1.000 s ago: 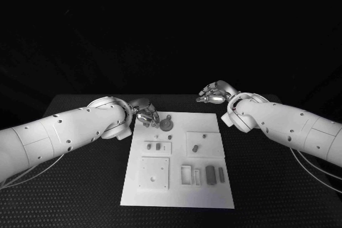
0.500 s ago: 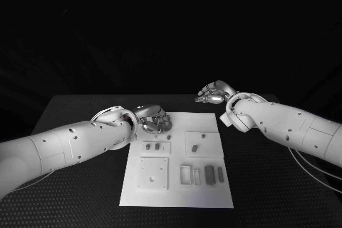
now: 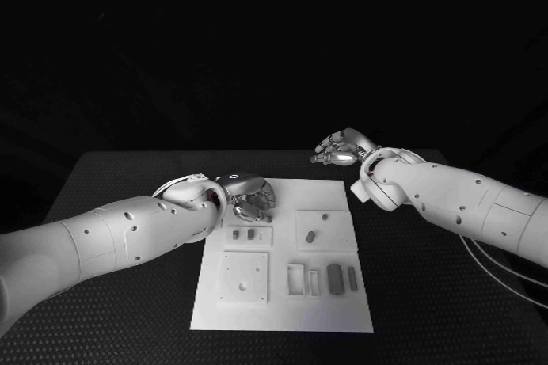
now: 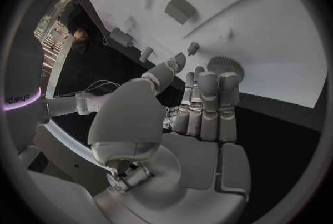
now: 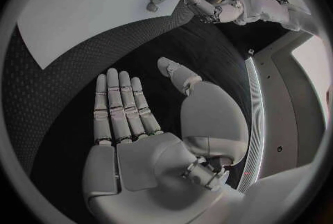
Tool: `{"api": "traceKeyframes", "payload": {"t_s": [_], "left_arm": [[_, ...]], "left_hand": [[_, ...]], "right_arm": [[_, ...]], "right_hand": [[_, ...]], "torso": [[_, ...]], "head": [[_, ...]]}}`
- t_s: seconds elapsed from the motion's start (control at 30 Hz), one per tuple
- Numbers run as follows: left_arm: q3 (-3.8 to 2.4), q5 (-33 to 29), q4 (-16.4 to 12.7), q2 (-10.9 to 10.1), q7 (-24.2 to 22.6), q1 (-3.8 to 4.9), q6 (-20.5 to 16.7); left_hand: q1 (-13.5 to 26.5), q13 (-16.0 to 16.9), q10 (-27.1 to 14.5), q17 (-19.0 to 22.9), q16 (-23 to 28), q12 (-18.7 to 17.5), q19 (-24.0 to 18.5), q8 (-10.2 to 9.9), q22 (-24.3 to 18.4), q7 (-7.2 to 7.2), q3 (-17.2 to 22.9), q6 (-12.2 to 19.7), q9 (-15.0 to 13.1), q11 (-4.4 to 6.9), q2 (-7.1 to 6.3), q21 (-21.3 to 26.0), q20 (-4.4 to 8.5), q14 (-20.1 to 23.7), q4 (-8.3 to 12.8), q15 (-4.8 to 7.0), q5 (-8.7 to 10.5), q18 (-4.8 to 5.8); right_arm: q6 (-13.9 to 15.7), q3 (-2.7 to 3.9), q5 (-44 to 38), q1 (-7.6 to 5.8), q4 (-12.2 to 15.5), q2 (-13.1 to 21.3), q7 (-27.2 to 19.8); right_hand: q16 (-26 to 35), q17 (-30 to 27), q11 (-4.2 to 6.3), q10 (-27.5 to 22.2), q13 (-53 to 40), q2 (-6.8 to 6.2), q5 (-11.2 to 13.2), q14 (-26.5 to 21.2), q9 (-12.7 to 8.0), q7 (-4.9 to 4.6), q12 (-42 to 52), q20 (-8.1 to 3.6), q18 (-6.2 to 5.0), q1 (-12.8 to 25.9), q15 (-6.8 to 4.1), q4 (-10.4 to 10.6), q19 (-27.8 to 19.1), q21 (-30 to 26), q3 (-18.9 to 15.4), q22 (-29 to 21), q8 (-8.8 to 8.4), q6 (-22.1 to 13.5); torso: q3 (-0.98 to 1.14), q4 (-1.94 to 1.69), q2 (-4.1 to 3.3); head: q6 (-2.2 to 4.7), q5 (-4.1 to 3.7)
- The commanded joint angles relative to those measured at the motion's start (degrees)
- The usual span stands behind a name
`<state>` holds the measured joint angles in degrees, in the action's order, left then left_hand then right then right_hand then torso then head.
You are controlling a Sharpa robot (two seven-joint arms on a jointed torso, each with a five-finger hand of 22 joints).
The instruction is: Assemble the parts on the task board
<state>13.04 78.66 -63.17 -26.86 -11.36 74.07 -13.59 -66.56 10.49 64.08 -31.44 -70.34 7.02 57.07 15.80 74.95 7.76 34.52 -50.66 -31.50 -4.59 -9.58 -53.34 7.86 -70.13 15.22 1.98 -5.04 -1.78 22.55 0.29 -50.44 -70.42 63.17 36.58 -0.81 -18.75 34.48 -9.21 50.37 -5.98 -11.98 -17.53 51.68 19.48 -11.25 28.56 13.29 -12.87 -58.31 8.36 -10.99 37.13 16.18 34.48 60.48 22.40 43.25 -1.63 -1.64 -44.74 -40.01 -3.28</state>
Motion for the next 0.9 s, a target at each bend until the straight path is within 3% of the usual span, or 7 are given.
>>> {"api": "traceKeyframes", "payload": {"t_s": [0.03,0.43,0.9], "left_arm": [[-0.04,2.64,0.16,0.59,0.32,0.03,2.31],[-0.04,4.78,2.32,1.95,1.62,-0.34,4.51],[-0.06,6.27,3.74,3.07,2.06,-1.20,4.40]], "left_hand": [[-0.27,-0.30,-0.43,-0.24,-0.77,-0.64,0.83,-0.27,1.01,-0.37,-0.23,0.03,0.15,-0.03,-0.08,-0.59,-0.10,-0.95,-0.10,-0.03,-0.28,-5.80],[-0.44,-1.12,-0.04,-1.13,-3.57,-1.96,2.77,-0.28,0.95,-0.41,-0.01,-0.44,0.64,-0.08,0.93,-1.84,-0.23,-2.92,0.04,-0.06,-0.58,-6.99],[-0.52,-1.15,1.90,-1.31,-4.54,-1.72,2.99,0.11,0.98,0.18,0.46,-1.61,0.89,-0.12,2.19,-2.36,-0.30,-3.09,0.01,-0.11,-0.72,-7.27]], "right_arm": [[-0.65,0.02,-0.07,0.02,0.12,-0.06,-0.68],[-0.64,0.02,-0.07,0.02,0.42,-0.03,-0.67],[-0.57,0.02,-0.11,0.02,0.62,-0.02,-0.68]], "right_hand": [[0.20,-0.08,-0.16,-0.12,0.08,-0.33,-0.29,-0.55,-0.08,-0.68,-0.26,0.02,-0.38,-0.16,0.00,0.06,-0.31,-0.32,-0.30,0.06,0.16,-0.22],[0.19,-0.09,-0.16,-0.12,0.11,-0.33,-0.32,-0.56,-0.10,-0.69,-0.25,0.03,-0.38,-0.14,0.00,0.07,-0.31,-0.35,-0.32,0.09,0.17,-0.23],[0.18,-0.09,-0.16,-0.12,0.15,-0.33,-0.35,-0.57,-0.11,-0.69,-0.23,0.03,-0.39,-0.16,0.00,0.06,-0.30,-0.37,-0.33,0.13,0.19,-0.23]], "torso": [[0.07,-0.04,0.06],[0.06,-0.02,0.04],[0.07,-0.01,0.05]], "head": [[-0.17,-0.11],[-0.34,-0.33],[-0.53,-0.52]]}}
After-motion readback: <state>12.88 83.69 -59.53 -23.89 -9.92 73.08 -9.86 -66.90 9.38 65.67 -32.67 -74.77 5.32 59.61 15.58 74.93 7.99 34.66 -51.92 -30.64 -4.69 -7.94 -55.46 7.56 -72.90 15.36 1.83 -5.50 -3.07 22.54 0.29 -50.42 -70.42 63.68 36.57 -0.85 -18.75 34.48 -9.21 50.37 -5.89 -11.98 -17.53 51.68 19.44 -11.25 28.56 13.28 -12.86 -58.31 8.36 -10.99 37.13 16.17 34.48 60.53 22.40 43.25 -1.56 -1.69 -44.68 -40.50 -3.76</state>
